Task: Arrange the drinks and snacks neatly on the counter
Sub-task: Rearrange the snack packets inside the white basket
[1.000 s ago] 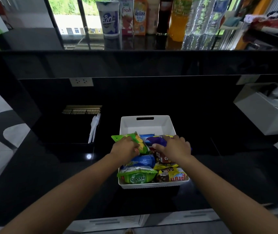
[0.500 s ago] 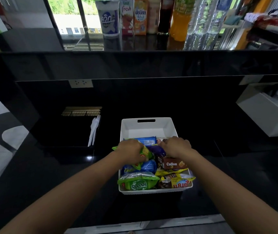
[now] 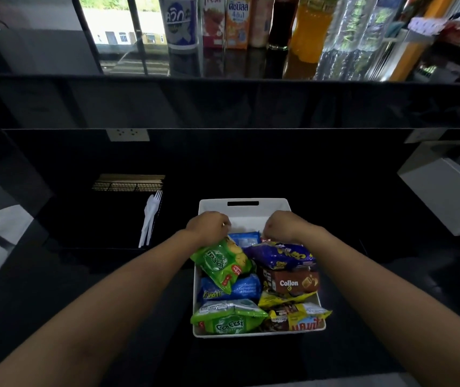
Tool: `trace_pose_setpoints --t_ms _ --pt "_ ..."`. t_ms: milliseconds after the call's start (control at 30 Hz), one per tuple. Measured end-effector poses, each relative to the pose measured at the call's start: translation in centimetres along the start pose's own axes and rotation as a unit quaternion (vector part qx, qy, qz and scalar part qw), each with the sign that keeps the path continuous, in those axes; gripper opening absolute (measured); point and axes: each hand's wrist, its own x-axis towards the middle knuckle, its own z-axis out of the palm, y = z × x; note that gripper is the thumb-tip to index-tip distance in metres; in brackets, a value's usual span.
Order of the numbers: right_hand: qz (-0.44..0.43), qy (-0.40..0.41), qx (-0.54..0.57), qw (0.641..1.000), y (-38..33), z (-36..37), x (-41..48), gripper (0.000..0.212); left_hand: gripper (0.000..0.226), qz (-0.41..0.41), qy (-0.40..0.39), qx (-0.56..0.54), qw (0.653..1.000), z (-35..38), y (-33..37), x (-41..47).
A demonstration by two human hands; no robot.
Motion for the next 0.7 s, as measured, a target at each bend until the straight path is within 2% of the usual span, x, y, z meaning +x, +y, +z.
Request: trace_pose_setpoints --t_ms 67,200,333,400,500,700 --pt "-0.035 0.003 0.044 0.998 -0.5 0.4 1.0 0.023 0.034 -0.020 -0.016 0.010 1.000 -0.1 -0.6 0.2" --pt "-0.084 -0.033 0.001 0.996 -2.0 1.8 3.6 0.040 0.037 -0.012 -0.056 0.040 0.998 0.5 -2.1 -1.4" --pt "-0.112 -0.131 -0.067 0.983 -2.8 3.2 5.4 0.049 0.039 -0.034 -0.071 -0.066 0.995 1.6 -2.8 -3.0" --pt "-0.104 -0.154 -0.075 0.980 -2.7 3.7 6.1 0.058 0.037 -0.043 -0.068 -0.092 0.992 1.7 -2.8 -2.8" --pt "-0.097 -0.152 -0.072 0.981 -2.2 3.9 7.1 0.069 0.032 -0.060 -0.061 -0.087 0.993 1.6 -2.9 -2.1" --pt "-0.138 -0.062 -0.057 0.987 -1.1 3.9 7.4 0.055 0.028 -0.090 0.006 -0.033 0.995 1.2 -3.0 0.7"
